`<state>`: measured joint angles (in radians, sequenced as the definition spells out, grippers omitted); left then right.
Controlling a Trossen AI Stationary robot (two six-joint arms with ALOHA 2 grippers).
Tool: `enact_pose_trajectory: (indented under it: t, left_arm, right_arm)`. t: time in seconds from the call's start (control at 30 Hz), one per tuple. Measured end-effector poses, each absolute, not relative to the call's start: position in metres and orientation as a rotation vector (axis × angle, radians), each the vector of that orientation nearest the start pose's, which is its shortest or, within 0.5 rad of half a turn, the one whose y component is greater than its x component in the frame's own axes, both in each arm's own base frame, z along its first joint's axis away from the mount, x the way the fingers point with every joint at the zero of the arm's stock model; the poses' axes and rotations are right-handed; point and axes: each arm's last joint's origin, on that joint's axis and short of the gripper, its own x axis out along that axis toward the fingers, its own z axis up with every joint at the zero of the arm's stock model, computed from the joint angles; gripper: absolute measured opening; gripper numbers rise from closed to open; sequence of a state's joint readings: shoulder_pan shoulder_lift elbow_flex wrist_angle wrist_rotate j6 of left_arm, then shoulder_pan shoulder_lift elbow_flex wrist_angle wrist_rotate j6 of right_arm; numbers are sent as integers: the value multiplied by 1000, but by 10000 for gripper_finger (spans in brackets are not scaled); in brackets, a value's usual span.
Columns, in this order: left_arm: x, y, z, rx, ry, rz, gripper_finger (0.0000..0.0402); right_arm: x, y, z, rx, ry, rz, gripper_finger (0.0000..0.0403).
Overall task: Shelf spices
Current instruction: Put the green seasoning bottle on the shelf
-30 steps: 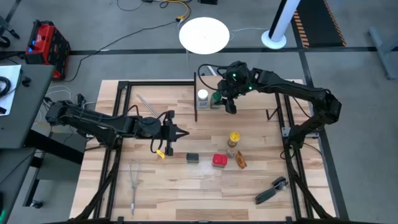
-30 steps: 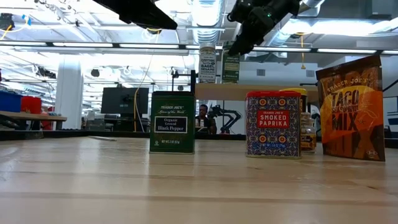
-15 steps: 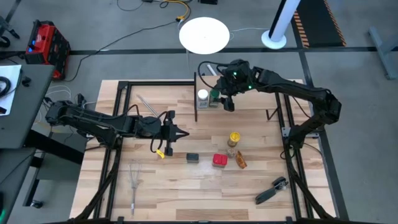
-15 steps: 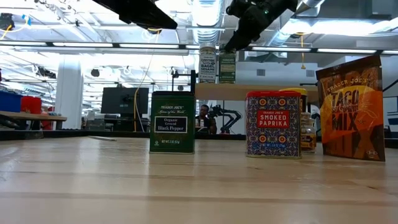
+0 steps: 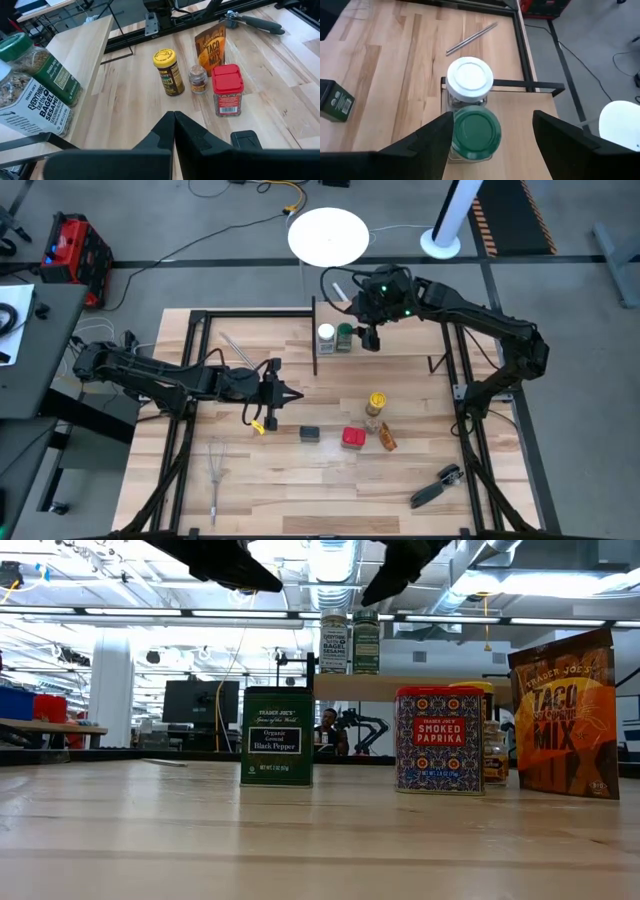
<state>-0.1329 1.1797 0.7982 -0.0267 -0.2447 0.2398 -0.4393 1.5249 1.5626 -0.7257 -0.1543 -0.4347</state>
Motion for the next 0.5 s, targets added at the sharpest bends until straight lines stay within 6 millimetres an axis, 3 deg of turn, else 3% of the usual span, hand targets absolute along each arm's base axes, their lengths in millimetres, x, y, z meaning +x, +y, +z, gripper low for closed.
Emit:
enact_pose_trajectory:
  t: [0.27,0.5]
  left_arm:
    - [255,-27,273,308,429,59,0]
    - [254,-30,269,285,459,-34,0]
  right_arm:
    - [294,-129,370,-139,761,-120,273]
    - [289,-108,365,-22,865,-91,274]
